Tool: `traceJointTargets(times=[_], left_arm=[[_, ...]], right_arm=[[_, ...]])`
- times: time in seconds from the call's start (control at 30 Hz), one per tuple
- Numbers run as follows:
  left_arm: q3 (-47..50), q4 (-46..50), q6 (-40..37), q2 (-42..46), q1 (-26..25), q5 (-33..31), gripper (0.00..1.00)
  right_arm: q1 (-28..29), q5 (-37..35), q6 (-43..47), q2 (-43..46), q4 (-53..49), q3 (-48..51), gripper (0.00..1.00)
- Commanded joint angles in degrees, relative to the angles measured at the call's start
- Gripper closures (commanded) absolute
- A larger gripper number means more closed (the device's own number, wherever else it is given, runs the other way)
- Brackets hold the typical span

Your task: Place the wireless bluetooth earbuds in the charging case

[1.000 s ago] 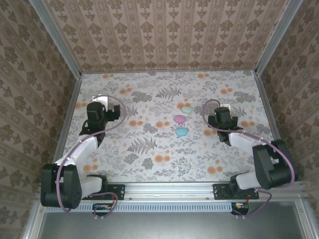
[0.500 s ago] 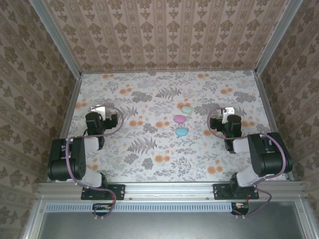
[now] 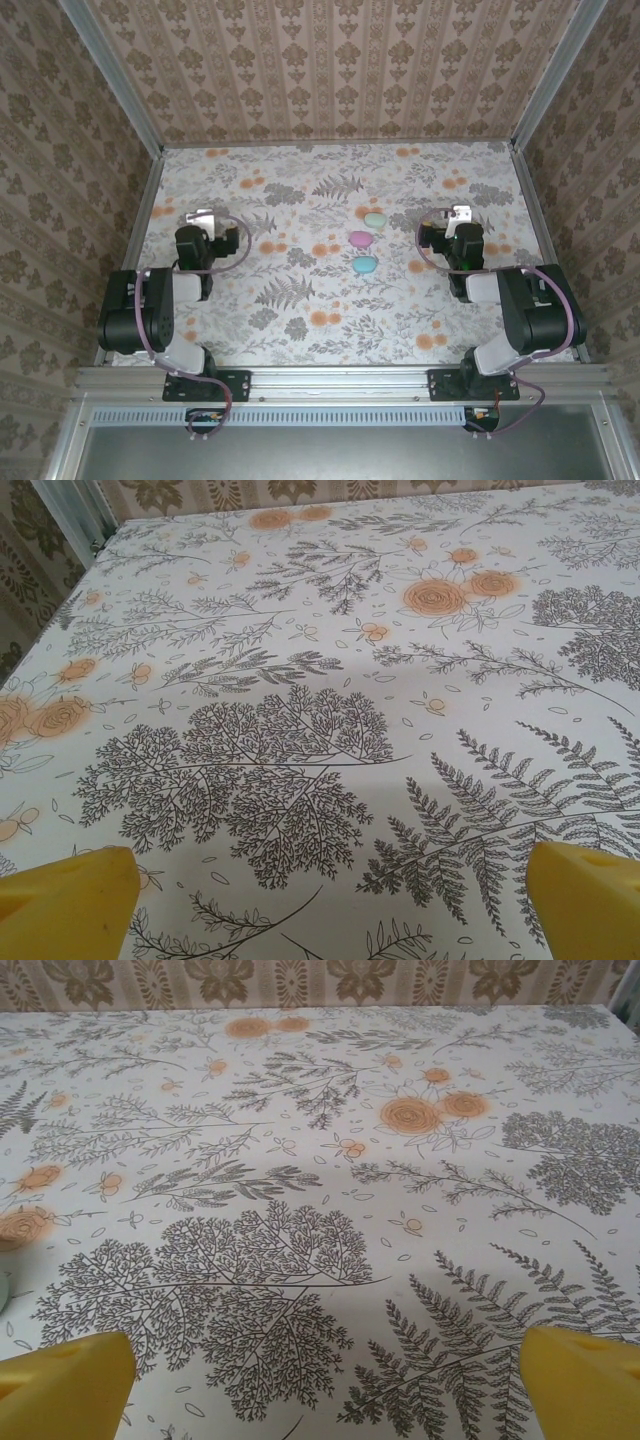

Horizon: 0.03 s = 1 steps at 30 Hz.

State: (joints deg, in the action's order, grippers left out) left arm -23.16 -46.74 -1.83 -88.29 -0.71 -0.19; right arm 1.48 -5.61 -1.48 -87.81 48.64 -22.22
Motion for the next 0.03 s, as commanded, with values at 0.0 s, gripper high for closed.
traceJointTargets(times=[0.0], left_arm=[[-0.2, -1.5, -1.2, 0.3, -0.2, -0.7, 0.0]], right_arm=[[-0.4, 1.8, -0.2, 0.2, 0.3, -1.0, 0.0]])
